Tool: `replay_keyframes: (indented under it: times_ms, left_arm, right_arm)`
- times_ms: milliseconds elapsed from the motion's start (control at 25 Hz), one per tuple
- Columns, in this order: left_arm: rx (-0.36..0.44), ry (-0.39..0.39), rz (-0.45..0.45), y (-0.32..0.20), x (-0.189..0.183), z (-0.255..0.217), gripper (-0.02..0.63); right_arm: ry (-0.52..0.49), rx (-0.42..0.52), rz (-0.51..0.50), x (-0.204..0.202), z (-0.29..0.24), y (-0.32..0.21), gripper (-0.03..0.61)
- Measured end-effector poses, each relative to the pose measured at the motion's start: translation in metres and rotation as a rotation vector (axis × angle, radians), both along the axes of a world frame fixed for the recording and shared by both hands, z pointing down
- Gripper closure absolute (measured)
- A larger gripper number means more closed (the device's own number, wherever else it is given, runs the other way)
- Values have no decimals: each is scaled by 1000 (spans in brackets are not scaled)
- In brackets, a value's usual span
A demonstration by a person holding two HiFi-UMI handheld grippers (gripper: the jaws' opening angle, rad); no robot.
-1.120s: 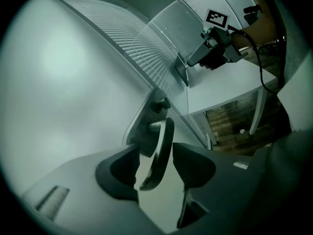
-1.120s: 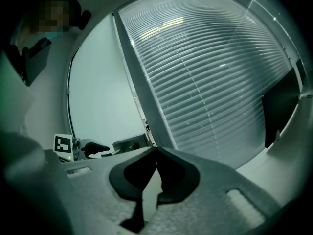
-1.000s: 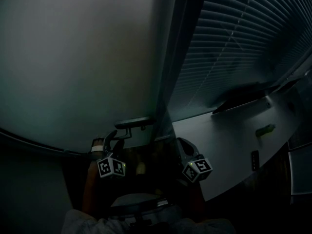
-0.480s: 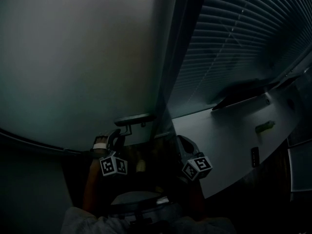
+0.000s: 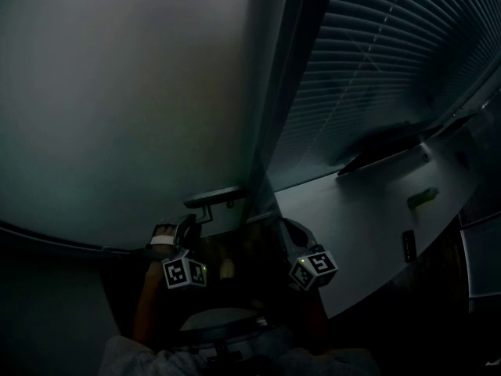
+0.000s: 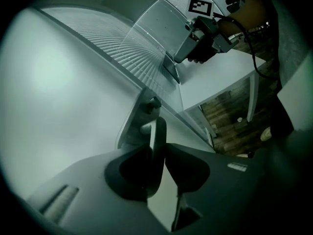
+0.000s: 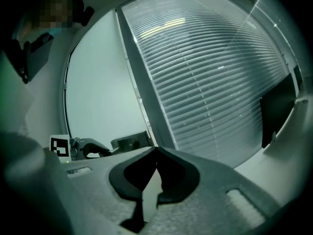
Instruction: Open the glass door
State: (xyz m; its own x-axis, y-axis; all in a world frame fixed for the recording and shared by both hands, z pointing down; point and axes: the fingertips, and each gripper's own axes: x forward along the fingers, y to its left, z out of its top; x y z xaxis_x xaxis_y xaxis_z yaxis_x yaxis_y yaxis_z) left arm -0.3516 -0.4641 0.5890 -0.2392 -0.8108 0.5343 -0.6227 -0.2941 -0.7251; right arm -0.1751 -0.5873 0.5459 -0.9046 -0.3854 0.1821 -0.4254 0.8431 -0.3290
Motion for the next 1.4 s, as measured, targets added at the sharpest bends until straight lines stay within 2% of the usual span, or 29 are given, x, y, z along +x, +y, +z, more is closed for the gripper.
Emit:
replay_keyframes:
  times_ms: [320,480,680,1400]
  left_arm:
    - [-6,14,57,1,1,1,511]
    - [-5,22,66,-2,3,17,514]
    - [-16,22,74,3,3,6,514]
    - [-8,32,121,26,29,3,512]
  right_arm:
    - [20,8,61,-9,2,5,580]
    - [32,32,86,-7,17,7,580]
    - [28,41,103,-3,6,14,580]
    - [26,69,154,43,-6,62,580]
